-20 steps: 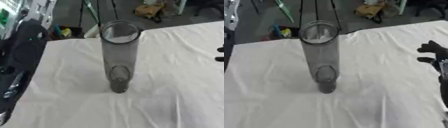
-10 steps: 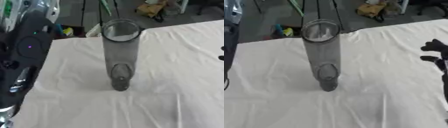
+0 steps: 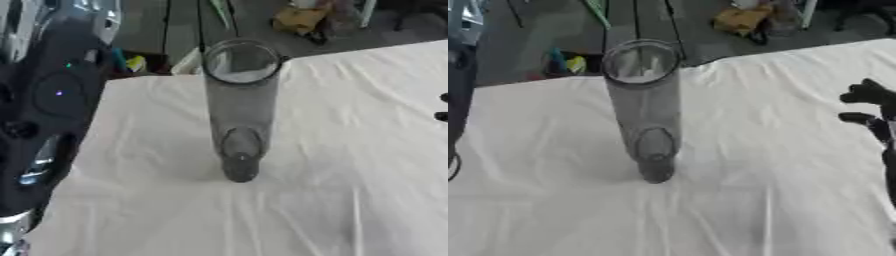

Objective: Arrange flowers into the vase.

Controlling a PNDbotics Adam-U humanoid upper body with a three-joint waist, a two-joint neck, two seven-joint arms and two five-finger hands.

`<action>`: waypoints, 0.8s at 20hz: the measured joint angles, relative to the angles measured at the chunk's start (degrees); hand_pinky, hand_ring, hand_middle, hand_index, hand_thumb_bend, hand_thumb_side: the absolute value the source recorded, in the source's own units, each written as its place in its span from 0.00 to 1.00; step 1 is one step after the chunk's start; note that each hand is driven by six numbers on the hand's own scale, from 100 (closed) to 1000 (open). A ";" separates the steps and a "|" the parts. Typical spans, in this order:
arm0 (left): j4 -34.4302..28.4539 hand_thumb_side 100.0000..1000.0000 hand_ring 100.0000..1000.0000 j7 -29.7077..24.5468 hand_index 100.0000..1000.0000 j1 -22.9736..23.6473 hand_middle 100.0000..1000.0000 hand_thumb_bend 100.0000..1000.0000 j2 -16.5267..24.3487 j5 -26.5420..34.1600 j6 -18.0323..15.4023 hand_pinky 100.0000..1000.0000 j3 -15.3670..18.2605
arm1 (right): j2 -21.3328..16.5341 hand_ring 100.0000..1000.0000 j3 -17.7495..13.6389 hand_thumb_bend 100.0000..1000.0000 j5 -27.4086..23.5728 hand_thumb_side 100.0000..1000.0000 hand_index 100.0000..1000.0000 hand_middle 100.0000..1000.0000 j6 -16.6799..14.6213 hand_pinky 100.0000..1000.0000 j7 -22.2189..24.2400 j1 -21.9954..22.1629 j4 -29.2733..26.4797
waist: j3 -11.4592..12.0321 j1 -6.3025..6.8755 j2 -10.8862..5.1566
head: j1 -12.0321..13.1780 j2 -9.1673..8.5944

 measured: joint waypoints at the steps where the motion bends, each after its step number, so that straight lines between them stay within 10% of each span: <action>1: -0.02 0.66 0.00 -0.77 0.00 0.18 0.00 0.00 0.00 -0.25 -0.23 0.00 -0.13 | 0.00 1.00 -0.01 0.00 0.00 1.00 0.76 0.64 -0.01 0.69 0.00 0.00 0.00 | 0.00 0.00 0.00 | 0.00 -0.01; 16: 1.09 0.67 0.00 -5.94 0.00 1.49 0.00 0.00 -0.08 -1.91 -2.18 0.00 -0.70 | 0.31 1.00 -0.06 0.00 0.01 1.00 0.77 0.64 -0.21 0.69 0.07 -0.26 0.00 | -0.23 0.00 0.66 | -0.24 -0.22</action>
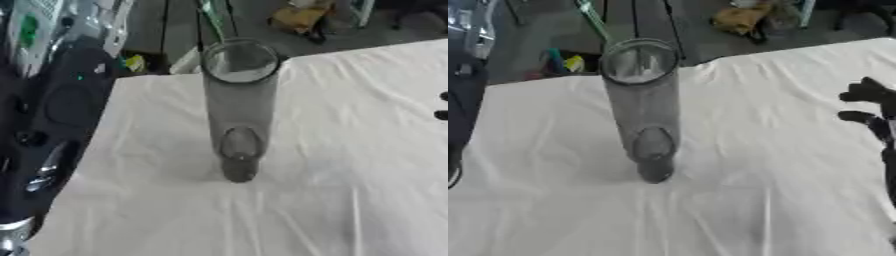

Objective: Arrange flowers into the vase.

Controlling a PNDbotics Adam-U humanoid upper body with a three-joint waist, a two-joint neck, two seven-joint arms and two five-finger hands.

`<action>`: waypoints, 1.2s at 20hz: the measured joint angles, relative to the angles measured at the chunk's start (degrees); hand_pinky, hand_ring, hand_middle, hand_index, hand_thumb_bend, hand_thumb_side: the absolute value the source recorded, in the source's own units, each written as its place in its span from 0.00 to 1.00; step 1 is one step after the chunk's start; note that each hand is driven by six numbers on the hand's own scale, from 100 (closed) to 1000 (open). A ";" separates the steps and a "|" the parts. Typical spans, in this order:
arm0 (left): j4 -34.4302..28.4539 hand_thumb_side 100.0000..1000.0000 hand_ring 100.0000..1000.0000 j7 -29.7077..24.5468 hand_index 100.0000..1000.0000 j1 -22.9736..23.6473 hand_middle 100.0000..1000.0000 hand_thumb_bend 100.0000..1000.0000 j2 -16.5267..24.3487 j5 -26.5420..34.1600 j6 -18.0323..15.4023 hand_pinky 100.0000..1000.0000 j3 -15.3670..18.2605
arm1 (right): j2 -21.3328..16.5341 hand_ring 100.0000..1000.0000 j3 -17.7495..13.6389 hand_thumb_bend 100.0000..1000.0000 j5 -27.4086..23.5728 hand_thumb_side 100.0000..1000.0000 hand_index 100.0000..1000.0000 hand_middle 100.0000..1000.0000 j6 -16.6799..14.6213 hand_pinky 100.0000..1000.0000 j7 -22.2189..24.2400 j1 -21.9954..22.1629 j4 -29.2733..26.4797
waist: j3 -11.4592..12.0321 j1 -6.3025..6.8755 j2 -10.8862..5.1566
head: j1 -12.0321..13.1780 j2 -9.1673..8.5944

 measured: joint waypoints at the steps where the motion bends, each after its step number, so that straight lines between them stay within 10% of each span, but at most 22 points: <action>1: 0.00 0.67 0.00 -0.10 0.00 0.04 0.00 0.00 -0.12 0.00 -0.08 0.00 0.00 | 0.12 1.00 -0.01 0.00 0.00 1.00 0.77 0.64 -0.01 0.69 -0.01 -0.01 0.00 | -0.02 0.00 0.13 | -0.02 -0.14; 24: -1.80 0.67 0.00 -3.42 0.00 1.68 0.00 0.00 -0.39 1.30 -3.21 0.00 -0.68 | 0.65 1.00 -0.38 0.00 0.05 1.00 0.77 0.64 0.06 0.69 0.10 -0.45 0.00 | -0.40 0.29 1.94 | -0.27 -0.84</action>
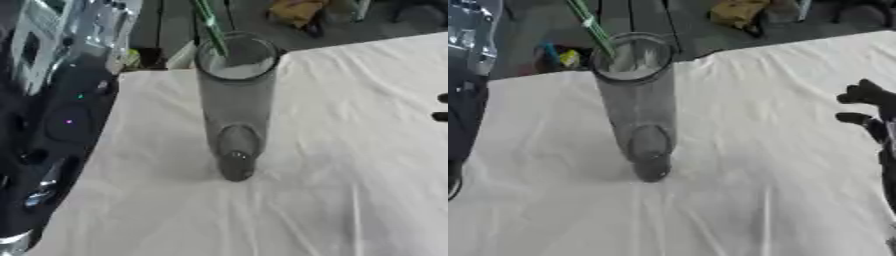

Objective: Arrange flowers into the vase.

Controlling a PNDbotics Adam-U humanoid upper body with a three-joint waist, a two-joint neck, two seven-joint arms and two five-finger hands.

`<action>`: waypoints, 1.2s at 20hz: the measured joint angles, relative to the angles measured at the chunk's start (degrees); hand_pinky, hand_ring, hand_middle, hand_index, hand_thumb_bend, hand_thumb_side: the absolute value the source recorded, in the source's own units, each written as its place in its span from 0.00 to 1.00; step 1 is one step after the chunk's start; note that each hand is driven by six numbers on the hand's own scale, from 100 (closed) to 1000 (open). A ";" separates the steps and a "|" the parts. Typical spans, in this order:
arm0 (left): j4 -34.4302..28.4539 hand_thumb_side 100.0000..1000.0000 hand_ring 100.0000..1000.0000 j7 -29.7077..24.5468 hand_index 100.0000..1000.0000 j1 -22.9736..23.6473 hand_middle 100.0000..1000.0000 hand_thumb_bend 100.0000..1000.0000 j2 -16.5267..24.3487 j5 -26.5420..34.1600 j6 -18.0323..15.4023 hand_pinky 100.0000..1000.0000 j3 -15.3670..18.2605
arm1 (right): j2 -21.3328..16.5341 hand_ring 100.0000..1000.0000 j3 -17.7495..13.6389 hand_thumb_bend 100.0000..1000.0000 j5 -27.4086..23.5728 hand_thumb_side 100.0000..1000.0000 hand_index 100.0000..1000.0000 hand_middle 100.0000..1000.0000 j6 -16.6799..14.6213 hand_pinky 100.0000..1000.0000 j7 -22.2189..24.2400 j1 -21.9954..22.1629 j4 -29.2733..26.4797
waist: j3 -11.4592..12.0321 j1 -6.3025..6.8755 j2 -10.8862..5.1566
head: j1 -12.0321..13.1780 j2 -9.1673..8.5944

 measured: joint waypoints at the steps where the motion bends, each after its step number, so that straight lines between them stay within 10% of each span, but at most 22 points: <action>1: 0.00 0.67 0.00 -0.17 0.00 0.10 0.00 0.00 0.00 0.09 -0.08 0.00 0.00 | 0.00 1.00 -0.02 0.00 0.00 1.00 0.77 0.64 0.00 0.69 0.00 0.00 0.00 | 0.00 0.00 0.04 | -0.01 0.00; 24: -0.30 0.63 0.00 -19.48 0.00 0.85 0.00 0.00 -0.03 4.92 -6.78 0.00 -0.39 | 0.38 1.00 -0.31 0.00 0.00 1.00 0.77 0.63 -0.19 0.69 0.29 -0.52 0.00 | -0.37 0.00 2.13 | -0.59 -1.81</action>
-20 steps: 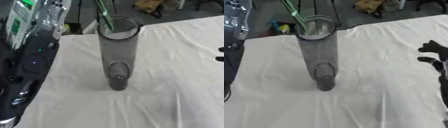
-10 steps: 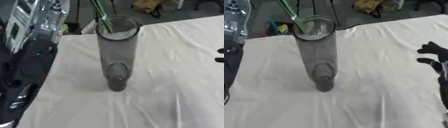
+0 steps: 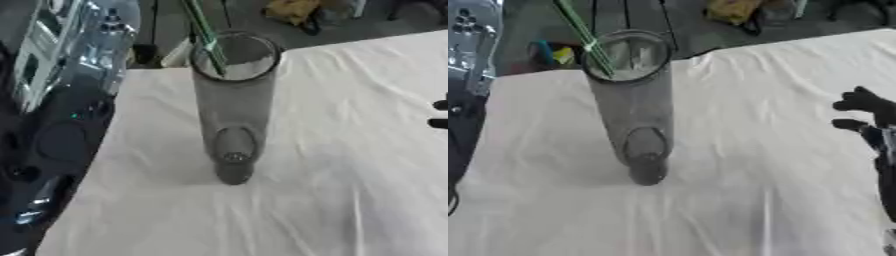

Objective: Arrange flowers into the vase.

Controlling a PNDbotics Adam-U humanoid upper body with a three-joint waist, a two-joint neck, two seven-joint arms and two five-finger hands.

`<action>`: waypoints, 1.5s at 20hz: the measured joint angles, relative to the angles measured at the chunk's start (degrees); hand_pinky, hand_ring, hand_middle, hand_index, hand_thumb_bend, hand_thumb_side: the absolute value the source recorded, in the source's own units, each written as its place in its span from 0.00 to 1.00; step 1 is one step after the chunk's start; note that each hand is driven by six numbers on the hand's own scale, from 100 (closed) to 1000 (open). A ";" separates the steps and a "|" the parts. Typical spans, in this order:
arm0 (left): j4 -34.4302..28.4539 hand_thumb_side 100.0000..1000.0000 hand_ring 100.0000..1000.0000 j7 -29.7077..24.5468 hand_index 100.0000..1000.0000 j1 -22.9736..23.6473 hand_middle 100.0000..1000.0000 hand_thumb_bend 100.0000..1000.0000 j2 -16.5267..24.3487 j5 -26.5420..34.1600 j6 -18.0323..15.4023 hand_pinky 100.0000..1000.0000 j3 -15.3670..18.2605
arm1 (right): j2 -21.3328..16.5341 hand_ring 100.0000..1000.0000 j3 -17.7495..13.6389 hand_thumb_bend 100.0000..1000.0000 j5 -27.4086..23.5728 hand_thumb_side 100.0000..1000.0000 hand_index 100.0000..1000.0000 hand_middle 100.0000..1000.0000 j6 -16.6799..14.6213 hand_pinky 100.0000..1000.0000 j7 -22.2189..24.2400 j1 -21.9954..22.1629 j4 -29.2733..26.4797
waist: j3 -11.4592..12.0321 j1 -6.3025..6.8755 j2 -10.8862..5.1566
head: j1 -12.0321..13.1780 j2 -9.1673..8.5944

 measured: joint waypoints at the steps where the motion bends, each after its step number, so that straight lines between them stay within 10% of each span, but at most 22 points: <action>1: 0.00 0.63 0.00 -1.05 0.00 0.00 0.00 0.00 0.00 0.17 -0.24 0.00 0.00 | 0.10 1.00 0.00 0.00 0.00 1.00 0.77 0.63 0.02 0.69 0.04 0.00 0.00 | -0.01 0.00 0.11 | -0.05 -0.18; 30: 3.05 0.66 0.00 -9.90 0.00 0.57 0.00 0.00 -0.51 0.12 -2.83 0.00 0.04 | 0.29 1.00 -0.33 0.00 0.11 1.00 0.77 0.63 -0.08 0.70 0.47 -0.38 0.00 | -0.82 0.00 1.93 | -0.14 -1.25</action>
